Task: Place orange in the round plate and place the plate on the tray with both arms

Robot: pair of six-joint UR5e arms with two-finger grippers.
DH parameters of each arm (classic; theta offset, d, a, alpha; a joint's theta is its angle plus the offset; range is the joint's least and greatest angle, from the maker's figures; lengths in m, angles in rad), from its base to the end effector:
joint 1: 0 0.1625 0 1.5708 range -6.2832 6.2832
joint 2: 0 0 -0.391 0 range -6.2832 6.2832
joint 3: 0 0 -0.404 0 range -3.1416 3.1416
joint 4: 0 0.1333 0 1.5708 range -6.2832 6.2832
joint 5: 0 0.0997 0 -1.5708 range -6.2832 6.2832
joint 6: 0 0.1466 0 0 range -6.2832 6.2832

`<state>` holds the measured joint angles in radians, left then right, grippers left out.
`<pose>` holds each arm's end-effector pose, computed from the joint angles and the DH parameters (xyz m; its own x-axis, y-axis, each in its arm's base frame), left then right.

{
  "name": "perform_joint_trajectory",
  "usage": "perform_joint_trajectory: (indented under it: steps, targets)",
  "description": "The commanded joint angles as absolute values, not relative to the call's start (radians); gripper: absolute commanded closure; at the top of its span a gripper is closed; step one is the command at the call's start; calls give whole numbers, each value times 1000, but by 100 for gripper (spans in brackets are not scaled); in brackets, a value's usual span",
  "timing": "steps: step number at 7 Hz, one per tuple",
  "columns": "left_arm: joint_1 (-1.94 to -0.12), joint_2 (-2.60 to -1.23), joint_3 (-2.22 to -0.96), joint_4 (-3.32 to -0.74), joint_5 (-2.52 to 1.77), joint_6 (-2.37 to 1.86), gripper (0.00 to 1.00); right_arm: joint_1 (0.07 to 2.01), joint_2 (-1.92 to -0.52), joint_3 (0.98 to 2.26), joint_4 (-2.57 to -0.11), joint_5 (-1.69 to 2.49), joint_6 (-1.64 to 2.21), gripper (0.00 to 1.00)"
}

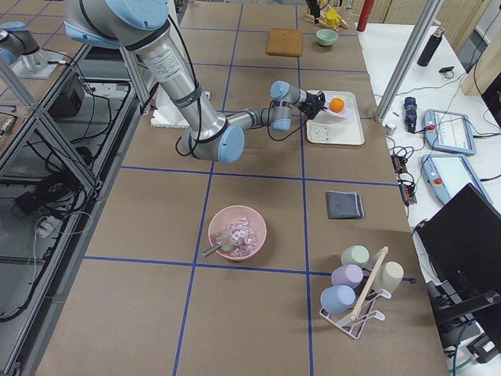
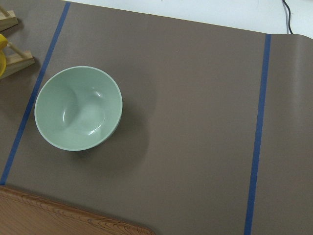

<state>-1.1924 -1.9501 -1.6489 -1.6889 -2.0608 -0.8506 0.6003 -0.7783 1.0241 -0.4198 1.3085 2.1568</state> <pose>0.1845 -0.6383 0.4015 0.7113 -0.2140 -0.6695 0.3408 0.9381 0.0622 -0.5856 -0.6085 0.2650 -0.2992 0.4424 0.8454 -0.7091 0.4897 -0.5073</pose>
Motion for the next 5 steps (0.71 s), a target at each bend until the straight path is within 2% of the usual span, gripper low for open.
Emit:
perform_joint_trajectory:
  steps: [1,2,3,5]
  targets:
    - [-1190,-1950,-1644,-1689,-2022,-851,2,601,-778,1003,-420,1308,2155,96]
    - [-1190,-1951,-1644,-1689,-2022,-851,2,603,-784,1005,-425,1313,2139,1]
    - [-1190,-1951,-1643,-1689,-2022,-851,2,617,-791,1017,-449,1371,1967,0]
    - [-1190,-1951,-1647,-1687,-2023,-850,2,687,-909,1269,-804,1593,1667,0]
